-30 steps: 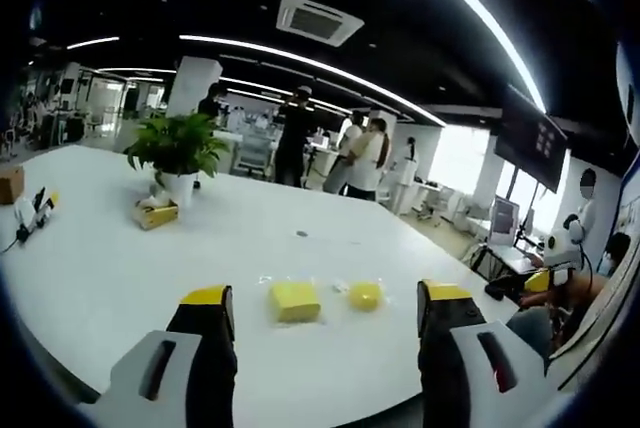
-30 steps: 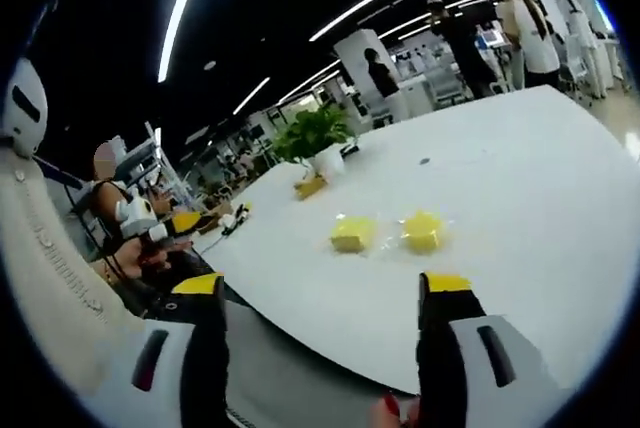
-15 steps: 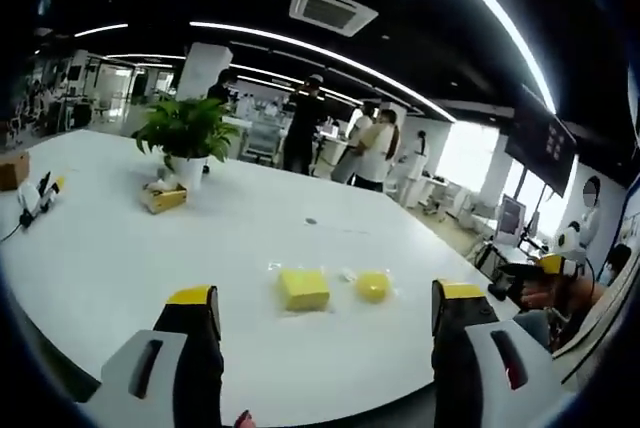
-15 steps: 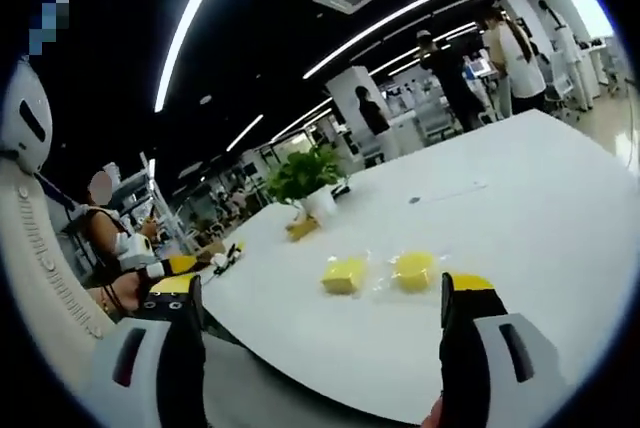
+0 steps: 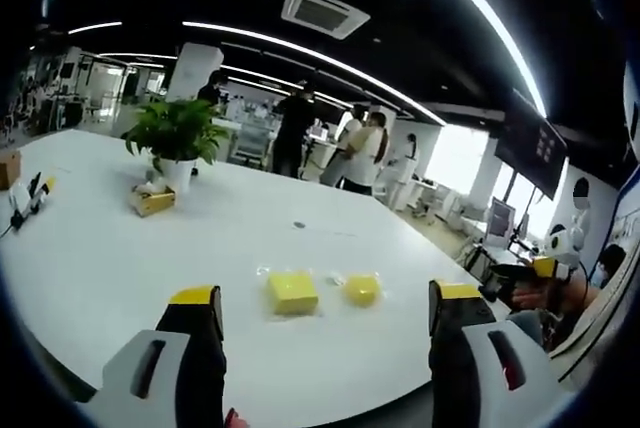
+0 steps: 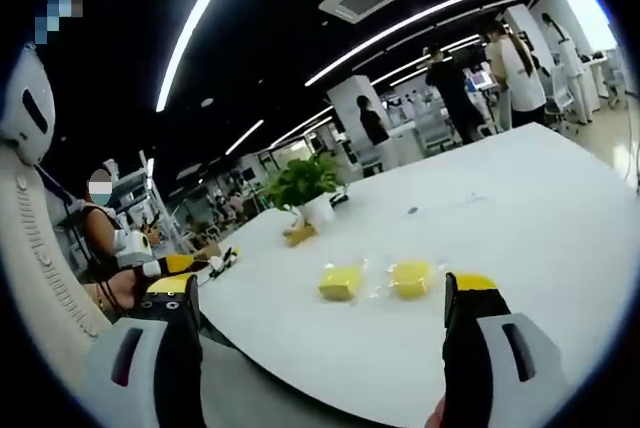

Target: Compare the silicone blocks by pressing each to a similar depth, holding the contact briefly, and releasing to observe deformation and rebound differences across the visible hardness samples.

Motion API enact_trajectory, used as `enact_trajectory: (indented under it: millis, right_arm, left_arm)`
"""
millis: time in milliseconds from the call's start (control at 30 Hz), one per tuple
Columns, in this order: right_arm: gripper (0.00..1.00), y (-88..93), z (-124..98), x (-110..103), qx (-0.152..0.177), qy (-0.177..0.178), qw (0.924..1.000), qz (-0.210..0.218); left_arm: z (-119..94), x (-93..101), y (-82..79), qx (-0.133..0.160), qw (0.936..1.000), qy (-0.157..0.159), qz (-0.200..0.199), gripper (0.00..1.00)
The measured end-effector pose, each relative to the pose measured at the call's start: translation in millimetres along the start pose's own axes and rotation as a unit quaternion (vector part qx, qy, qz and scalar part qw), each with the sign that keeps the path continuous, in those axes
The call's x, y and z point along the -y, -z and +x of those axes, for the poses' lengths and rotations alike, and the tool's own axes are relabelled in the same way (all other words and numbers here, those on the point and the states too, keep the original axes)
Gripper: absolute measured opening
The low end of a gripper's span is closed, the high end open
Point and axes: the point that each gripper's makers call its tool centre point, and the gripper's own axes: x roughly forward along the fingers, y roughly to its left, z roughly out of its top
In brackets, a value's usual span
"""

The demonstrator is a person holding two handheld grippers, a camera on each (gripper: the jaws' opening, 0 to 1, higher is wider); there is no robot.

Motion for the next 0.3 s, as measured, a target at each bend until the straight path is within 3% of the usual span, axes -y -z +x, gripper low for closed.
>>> enact_trajectory:
  millis: [300]
  right_arm:
    - [0.87, 10.2, 2.1, -4.4, -0.016, -0.002, 0.9996, -0.022]
  left_arm:
    - [-2.5, 14.0, 3.2, -0.003, 0.9995, 0.030, 0.011, 0.86]
